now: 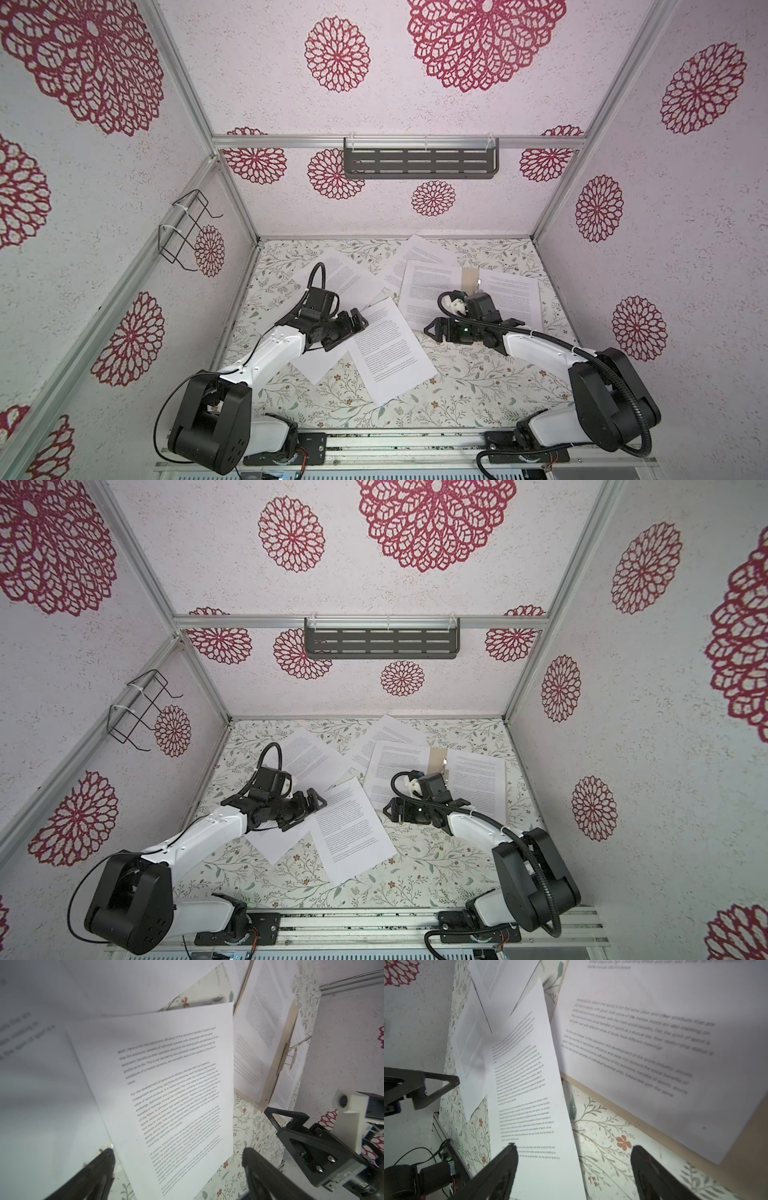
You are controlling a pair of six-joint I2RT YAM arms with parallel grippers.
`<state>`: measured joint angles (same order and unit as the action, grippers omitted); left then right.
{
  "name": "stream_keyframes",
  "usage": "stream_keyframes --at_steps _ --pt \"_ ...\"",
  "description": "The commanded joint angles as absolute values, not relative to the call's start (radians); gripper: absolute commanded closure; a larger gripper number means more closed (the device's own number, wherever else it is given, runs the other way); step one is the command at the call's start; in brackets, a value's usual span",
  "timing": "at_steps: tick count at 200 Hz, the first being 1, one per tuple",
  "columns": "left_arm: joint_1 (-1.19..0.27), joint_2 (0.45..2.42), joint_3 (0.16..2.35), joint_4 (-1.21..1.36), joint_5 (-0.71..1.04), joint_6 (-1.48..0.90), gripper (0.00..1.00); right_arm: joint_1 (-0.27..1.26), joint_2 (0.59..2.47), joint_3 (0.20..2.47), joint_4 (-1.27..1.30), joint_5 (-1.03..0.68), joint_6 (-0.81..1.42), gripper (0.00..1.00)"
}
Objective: Put the files into the folder
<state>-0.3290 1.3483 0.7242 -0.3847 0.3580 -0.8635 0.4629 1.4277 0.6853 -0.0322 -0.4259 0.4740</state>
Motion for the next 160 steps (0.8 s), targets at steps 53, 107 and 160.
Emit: stream_keyframes --at_steps 53,107,160 --pt "-0.323 1.419 0.593 -0.149 0.46 -0.979 0.01 0.487 1.53 0.679 0.048 -0.486 0.472 0.12" --pt "-0.324 1.429 0.509 -0.035 0.463 -1.015 0.03 0.498 1.619 0.711 0.099 -0.558 0.476 0.14" --pt "-0.324 1.438 0.467 0.03 0.465 -1.026 0.05 0.522 1.706 0.768 0.1 -0.593 0.471 0.17"
